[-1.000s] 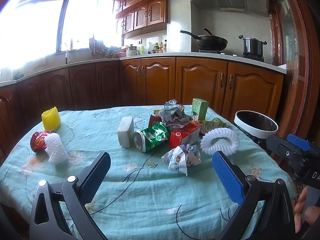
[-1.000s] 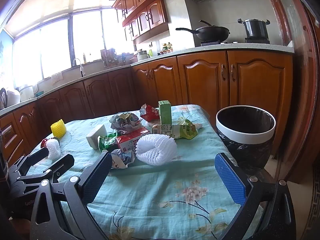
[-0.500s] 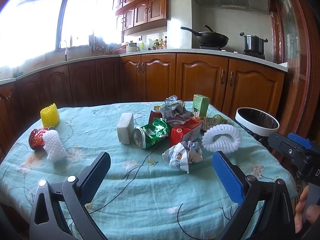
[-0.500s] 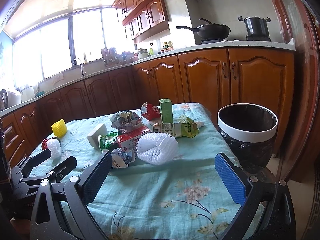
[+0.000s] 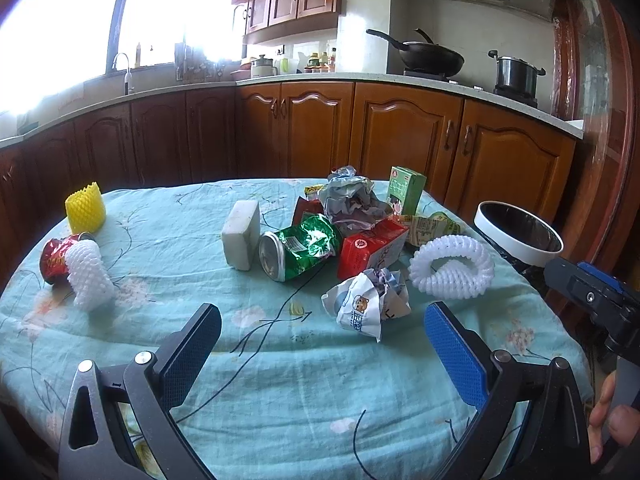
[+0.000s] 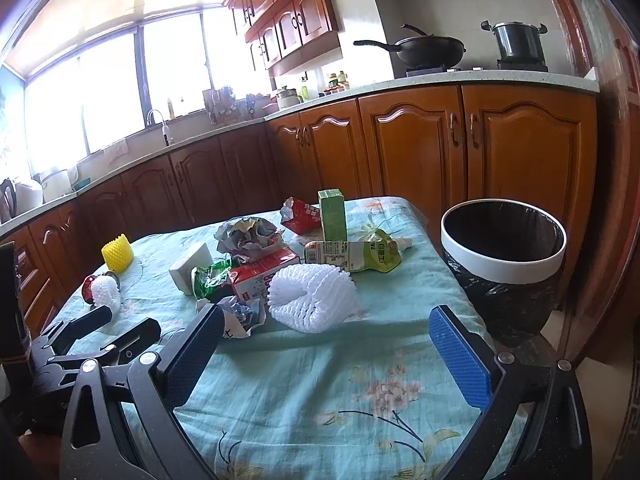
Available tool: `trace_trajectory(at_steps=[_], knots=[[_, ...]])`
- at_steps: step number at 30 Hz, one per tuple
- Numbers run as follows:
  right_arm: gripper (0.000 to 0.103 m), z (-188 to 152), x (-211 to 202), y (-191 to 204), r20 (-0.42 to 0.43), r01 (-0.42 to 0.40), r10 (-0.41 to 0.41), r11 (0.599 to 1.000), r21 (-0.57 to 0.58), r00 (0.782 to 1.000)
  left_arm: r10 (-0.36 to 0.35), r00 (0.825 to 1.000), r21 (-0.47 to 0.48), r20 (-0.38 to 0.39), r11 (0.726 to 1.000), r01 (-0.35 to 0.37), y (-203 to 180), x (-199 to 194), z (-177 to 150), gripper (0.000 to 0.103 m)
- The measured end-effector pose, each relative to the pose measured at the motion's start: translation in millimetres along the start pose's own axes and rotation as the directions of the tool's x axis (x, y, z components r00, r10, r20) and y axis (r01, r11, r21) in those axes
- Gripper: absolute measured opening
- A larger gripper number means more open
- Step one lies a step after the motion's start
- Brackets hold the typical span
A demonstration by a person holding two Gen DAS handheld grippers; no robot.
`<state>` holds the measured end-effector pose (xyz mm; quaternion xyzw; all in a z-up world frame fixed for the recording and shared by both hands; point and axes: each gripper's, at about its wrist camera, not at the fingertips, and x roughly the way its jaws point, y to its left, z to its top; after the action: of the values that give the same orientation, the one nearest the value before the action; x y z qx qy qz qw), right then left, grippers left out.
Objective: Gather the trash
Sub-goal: 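Grasp the white foam net with the right tool while the left tool grasps the crumpled white wrapper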
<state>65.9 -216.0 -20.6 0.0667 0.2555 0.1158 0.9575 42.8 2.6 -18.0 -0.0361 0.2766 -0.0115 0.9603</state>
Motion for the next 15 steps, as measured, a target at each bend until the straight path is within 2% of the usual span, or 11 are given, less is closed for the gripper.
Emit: trace_trajectory(at_steps=[5, 11, 15], knots=[[0.097, 5, 12, -7, -0.026, -0.008, 0.009, 1.000, 0.018, 1.000, -0.015, 0.999, 0.008, -0.046, 1.000, 0.015, -3, 15, 7, 0.099], [0.083, 10, 37, -12, -0.089, -0.009, 0.008, 1.000, 0.000, 0.996, -0.039, 0.991, -0.006, -0.128, 0.999, 0.039, -1, 39, 15, 0.087], [0.075, 10, 54, -10, -0.137, -0.024, 0.024, 1.000, 0.001, 0.990, -0.055, 0.985, -0.012, -0.161, 0.998, 0.054, -1, 55, 20, 0.084]])
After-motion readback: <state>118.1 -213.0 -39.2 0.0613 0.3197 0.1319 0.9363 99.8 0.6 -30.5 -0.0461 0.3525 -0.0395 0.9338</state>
